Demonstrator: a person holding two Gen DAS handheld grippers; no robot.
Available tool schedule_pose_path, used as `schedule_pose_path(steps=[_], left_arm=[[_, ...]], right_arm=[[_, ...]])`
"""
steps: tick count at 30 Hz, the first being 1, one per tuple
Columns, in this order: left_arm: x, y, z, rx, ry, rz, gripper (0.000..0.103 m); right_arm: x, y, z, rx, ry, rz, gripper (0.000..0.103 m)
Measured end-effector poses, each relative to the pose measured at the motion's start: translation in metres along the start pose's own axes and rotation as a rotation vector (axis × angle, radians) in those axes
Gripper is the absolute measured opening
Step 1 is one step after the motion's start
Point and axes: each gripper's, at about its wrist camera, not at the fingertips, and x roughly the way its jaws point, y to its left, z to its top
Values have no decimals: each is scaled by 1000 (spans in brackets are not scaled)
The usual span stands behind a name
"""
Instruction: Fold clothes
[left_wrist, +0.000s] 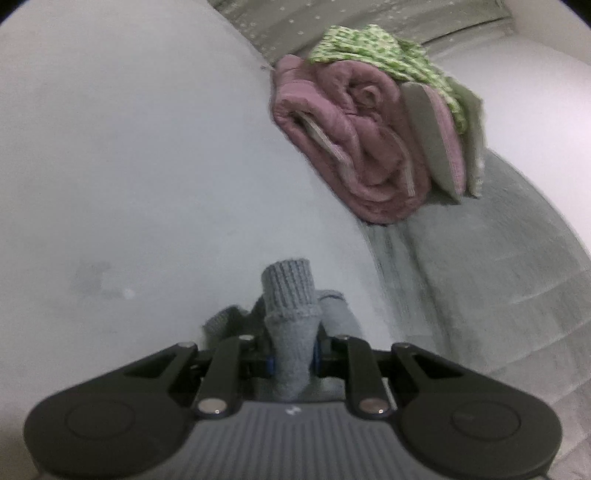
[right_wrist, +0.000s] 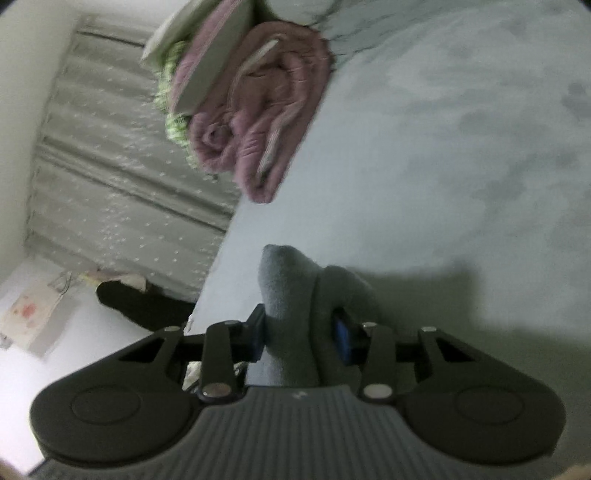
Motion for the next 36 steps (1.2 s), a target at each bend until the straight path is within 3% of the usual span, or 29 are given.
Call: schedule_pose_path(steps=[2,3,4,6,8,11,15,17,18,19,20,21,23,29,36], left_arm=[[0,1,1,59,16,46,35],[-3,0,3,89,29,53,45],[-5,-2,6,120,44,60,49],[-7,-14,12,219,77,72,61],[-1,-28,18,315,131,84,74],[22,-42,24,427,226,110,79],[54,-35,33,422,300,71,82],[60,-20,39,322,291,17,81],[62,-13,41,273,285,-6,74],[63,-8,42,230,281,-25,67],[66,-4,42,188,283,-41,49],[68,-1,41,149,291,-48,38],[70,-3,34,108,267,-56,28],[63,-32,24,83,186,-124,25],[79,-65,30,75,165,-188,25]], right_arm=[[-2,-18,0,34,5,10,46],[-3,-26,1,55,10,22,51],[-4,-34,1,76,14,33,56],[-7,-48,2,112,22,55,57],[-16,-44,5,94,19,77,67],[-24,-36,10,53,19,39,70],[-23,-35,7,6,50,-6,70],[-13,-35,5,-13,87,5,70],[-9,-36,3,-18,96,14,68],[-7,-40,2,-7,69,34,58],[-4,-44,0,4,43,53,50],[-2,-47,-1,16,16,72,42],[-1,-49,2,21,-35,93,37],[-18,-34,19,68,-80,79,33],[-18,-12,76,16,-126,65,33]])
